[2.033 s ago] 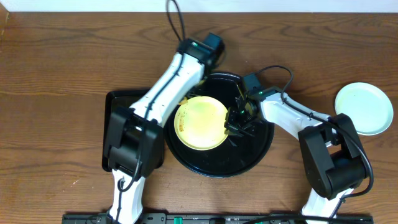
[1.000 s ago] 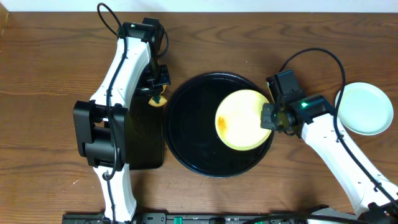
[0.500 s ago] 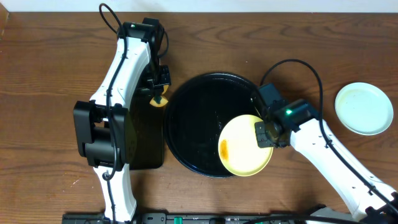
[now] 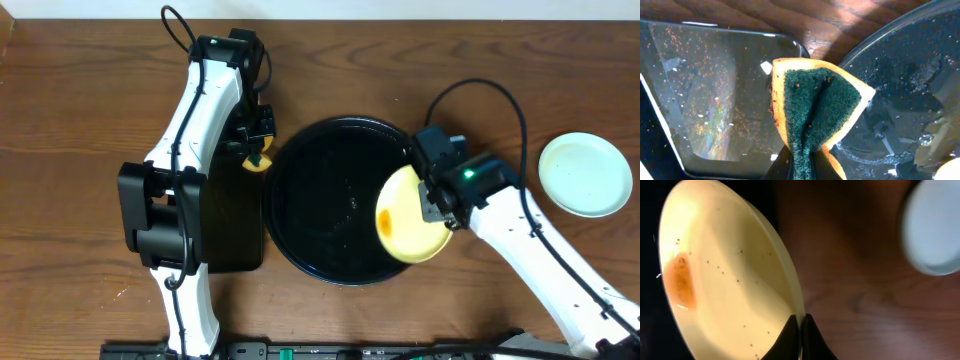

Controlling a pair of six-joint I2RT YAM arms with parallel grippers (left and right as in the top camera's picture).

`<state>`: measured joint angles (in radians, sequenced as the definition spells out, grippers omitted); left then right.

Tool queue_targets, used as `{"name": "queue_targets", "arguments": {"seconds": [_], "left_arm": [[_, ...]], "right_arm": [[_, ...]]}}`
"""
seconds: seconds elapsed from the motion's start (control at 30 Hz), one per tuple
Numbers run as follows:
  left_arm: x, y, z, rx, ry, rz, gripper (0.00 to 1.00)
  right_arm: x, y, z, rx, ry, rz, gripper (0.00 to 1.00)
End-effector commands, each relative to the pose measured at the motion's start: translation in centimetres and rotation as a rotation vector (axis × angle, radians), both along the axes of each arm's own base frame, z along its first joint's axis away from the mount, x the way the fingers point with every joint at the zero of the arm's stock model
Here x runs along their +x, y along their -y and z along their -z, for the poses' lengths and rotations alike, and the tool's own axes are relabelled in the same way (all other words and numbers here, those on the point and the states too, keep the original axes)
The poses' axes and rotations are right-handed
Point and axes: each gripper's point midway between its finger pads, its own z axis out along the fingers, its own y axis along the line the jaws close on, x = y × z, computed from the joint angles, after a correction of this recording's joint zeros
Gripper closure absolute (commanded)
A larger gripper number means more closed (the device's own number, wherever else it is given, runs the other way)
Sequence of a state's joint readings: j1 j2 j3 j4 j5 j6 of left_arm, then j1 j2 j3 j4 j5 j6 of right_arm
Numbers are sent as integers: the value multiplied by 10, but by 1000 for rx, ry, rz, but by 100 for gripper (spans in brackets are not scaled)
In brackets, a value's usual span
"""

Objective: Clean dirty plates on tray and stack at the side
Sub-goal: 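Slide the yellow plate toward the round tray's right edge, right gripper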

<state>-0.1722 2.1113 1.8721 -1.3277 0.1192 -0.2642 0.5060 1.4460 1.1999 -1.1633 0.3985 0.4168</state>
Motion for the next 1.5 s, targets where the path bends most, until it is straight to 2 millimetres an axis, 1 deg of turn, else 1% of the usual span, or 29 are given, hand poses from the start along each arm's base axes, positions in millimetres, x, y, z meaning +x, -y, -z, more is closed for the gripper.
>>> {"name": "queue_targets", "arguments": {"seconds": [0.0, 0.1, 0.2, 0.27, 0.33, 0.5, 0.67, 0.87, 1.07, 1.17, 1.47], "left_arm": [[-2, 0, -5, -8, 14, 8, 92], [-3, 0, -2, -7, 8, 12, 92], [-3, -1, 3, -7, 9, 15, 92], [-4, -1, 6, -7, 6, 15, 92], [-6, -1, 9, -6, 0, 15, 92], [-9, -1, 17, -5, -9, 15, 92], [-11, -1, 26, -5, -16, 15, 92], [-13, 7, 37, -58, -22, 10, 92], [-13, 8, 40, -62, -19, 14, 92], [-13, 8, 40, -64, -18, 17, 92], [-12, 9, 40, -65, -15, 18, 92]], "right_arm": [[18, 9, -40, -67, 130, 10, 98], [20, 15, -54, -105, 150, 8, 98], [20, 24, -63, -171, 157, -2, 98], [18, 29, -67, -211, 160, -8, 98], [18, 27, -68, -220, 164, -16, 99], [23, 31, -76, -328, 200, -38, 99], [29, 26, -69, -395, 184, -67, 99], [35, 17, -56, -473, 157, -108, 99], [39, 9, -48, -544, 141, -149, 99], [39, 10, -48, -574, 138, -156, 99], [42, 15, -59, -631, 174, -145, 99]]}}
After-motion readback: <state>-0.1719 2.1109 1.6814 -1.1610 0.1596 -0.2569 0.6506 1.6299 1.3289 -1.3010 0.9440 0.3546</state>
